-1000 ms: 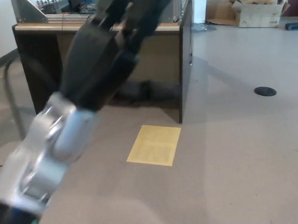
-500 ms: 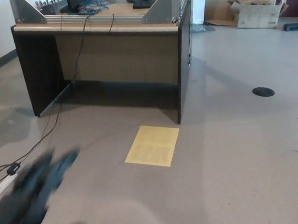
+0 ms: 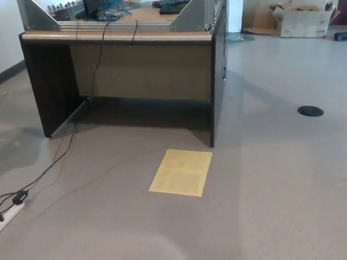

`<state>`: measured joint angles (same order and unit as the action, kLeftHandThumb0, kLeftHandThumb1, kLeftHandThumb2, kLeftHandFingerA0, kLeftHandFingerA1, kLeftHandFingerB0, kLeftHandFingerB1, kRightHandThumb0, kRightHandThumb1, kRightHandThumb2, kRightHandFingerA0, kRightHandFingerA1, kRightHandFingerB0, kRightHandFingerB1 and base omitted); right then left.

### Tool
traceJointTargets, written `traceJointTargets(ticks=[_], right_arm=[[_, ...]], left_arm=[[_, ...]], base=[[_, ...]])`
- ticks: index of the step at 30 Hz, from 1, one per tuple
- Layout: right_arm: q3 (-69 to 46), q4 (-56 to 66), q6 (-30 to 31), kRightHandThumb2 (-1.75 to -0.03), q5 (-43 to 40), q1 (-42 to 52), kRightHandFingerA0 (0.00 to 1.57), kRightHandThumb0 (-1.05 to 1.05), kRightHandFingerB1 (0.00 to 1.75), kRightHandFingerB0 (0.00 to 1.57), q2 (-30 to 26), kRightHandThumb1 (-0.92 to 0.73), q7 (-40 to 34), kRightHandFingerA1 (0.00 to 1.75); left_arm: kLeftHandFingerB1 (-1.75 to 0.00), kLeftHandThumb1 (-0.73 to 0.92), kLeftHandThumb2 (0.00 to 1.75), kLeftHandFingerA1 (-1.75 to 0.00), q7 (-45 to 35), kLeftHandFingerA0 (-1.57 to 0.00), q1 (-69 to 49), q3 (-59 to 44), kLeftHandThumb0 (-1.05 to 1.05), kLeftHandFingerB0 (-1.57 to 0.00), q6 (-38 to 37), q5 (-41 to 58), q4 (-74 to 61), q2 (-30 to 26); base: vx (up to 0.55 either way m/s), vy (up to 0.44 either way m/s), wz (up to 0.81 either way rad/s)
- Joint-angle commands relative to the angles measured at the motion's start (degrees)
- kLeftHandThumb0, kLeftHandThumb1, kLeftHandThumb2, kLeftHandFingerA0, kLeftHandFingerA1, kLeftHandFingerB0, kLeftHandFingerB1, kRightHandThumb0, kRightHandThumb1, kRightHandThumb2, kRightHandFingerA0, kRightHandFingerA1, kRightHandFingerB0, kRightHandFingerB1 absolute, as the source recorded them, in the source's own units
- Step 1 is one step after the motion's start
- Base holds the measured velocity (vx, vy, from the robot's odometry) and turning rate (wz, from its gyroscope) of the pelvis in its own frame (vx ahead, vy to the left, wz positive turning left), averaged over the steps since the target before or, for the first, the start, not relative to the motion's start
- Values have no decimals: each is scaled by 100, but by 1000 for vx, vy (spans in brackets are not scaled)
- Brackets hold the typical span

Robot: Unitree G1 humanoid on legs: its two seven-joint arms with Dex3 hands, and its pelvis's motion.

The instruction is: A person hands over a black lunchbag to the robot and the robot uses its left hand to grab the strips of the lunchbag, the gives it back to the person.

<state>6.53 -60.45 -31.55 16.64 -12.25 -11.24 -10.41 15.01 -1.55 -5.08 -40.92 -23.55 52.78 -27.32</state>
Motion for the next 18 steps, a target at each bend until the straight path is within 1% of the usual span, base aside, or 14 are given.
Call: traceJointTargets(ticks=[1,2,3,4,5,6,7,8,9,13,15,18], right_arm=[[-72,96,-148,-98,-32,256,37,-63,47,23,-91,-62,-206,56],[-100,144,-195,-97,-69,350,37,-62,47,23,-127,-61,-153,56],[-116,145,-251,-97,-85,391,37,-61,48,23,-131,-60,-151,57],[-121,123,-334,-97,-72,446,38,-59,48,23,-153,-59,-179,58],[-118,120,-345,-98,-57,475,38,-61,48,23,-171,-59,-181,57],[-114,127,-327,-98,-50,488,38,-61,48,23,-182,-59,-169,57],[-115,153,-283,-97,-53,499,38,-62,48,24,-180,-60,-154,57],[-118,170,-259,-97,-52,508,38,-62,48,24,-171,-60,-170,57],[-117,182,-256,-96,-43,514,38,-62,48,25,-166,-59,-191,57],[-189,115,-226,-96,-138,208,38,-61,49,25,-121,-58,-126,57],[-138,137,-179,-97,-51,229,38,-61,48,24,-160,-59,-139,57],[-139,169,-200,-96,-61,245,37,-58,48,24,-152,-58,-134,57]], left_arm=[[-46,29,90,-49,-258,-1,101,-89,-35,0,-652,543,429,-64],[-46,30,90,-49,-210,-1,69,-44,-35,0,-720,504,450,-45],[-28,56,57,-30,-200,-17,50,-21,-67,-20,-777,492,468,-47],[-28,56,58,-29,-168,-19,9,24,-69,-21,-802,452,490,-44],[-49,29,90,-51,-133,-7,-7,49,-32,-7,-829,432,514,-39],[-49,29,90,-51,-105,-7,-10,61,-32,-7,-859,426,533,-35],[-28,55,58,-30,-116,-24,-10,68,-65,-22,-876,442,543,-34],[-28,55,58,-31,-185,-27,-5,68,-65,-21,-872,497,561,-29],[-38,48,78,-42,-214,-24,0,70,-69,-16,-878,527,575,-26],[-38,47,77,-42,-290,-23,242,38,-68,-16,-895,671,596,-18],[-38,48,77,-42,-390,-21,216,44,-68,-15,-946,734,626,-25],[-38,48,79,-43,-486,-23,258,50,-71,-14,-891,771,590,-71]], base=[[0,0,0],[0,0,0],[0,0,0],[0,0,0],[0,0,0],[0,0,0],[0,0,0],[0,0,0],[0,0,0],[0,0,0],[0,0,0],[0,0,0]])
